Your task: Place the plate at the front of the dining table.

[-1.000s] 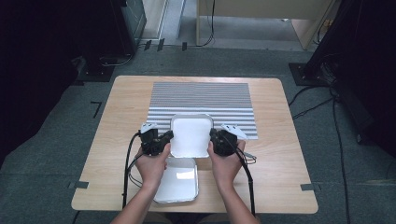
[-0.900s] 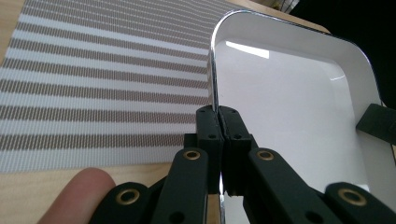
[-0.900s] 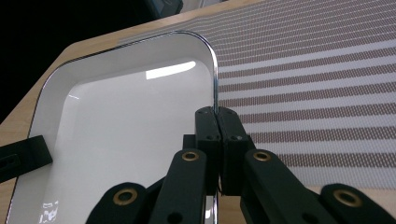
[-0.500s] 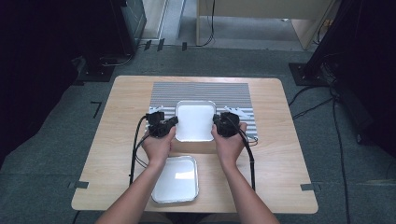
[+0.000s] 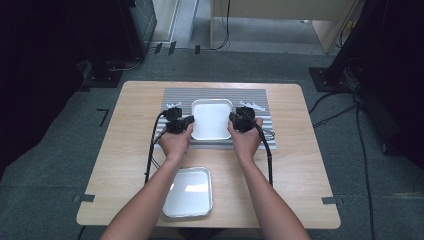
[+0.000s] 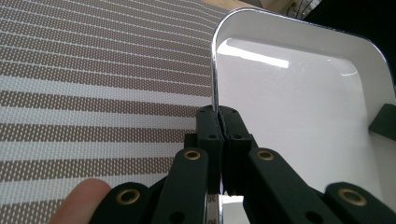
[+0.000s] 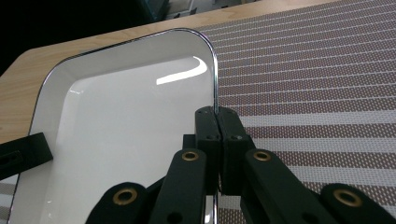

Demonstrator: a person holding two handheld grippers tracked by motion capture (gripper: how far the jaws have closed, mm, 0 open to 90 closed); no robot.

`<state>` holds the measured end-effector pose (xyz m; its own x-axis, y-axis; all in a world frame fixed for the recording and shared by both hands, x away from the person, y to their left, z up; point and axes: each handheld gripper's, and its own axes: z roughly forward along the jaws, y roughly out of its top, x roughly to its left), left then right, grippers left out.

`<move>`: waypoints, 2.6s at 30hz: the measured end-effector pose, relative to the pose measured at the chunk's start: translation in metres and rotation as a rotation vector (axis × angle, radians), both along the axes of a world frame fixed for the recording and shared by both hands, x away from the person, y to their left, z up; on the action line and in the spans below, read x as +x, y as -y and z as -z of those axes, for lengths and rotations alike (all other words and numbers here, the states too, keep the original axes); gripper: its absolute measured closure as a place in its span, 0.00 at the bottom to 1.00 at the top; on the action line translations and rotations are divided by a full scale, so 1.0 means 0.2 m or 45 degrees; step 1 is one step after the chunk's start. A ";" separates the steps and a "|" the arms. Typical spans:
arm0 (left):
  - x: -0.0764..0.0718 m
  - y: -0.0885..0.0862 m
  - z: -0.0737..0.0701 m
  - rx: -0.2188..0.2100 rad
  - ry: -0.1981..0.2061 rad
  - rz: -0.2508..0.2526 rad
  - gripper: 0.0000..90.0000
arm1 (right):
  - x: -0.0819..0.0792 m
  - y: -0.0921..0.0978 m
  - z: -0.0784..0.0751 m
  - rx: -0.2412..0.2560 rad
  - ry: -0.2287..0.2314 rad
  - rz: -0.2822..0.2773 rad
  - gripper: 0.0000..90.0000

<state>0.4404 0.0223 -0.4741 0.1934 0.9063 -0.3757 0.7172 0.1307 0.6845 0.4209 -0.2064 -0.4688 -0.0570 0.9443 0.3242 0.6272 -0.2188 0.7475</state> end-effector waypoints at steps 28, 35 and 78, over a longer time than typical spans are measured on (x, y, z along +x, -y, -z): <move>0.26 -0.01 0.11 0.051 -0.114 -0.010 0.99 | 0.26 -0.05 0.16 -0.050 -0.130 0.001 0.98; 0.29 0.00 0.13 0.038 -0.129 -0.012 0.99 | 0.28 -0.03 0.17 -0.071 -0.149 -0.035 0.96; 0.35 0.04 0.15 0.075 -0.151 -0.027 0.95 | 0.36 -0.02 0.22 -0.198 -0.113 -0.081 0.92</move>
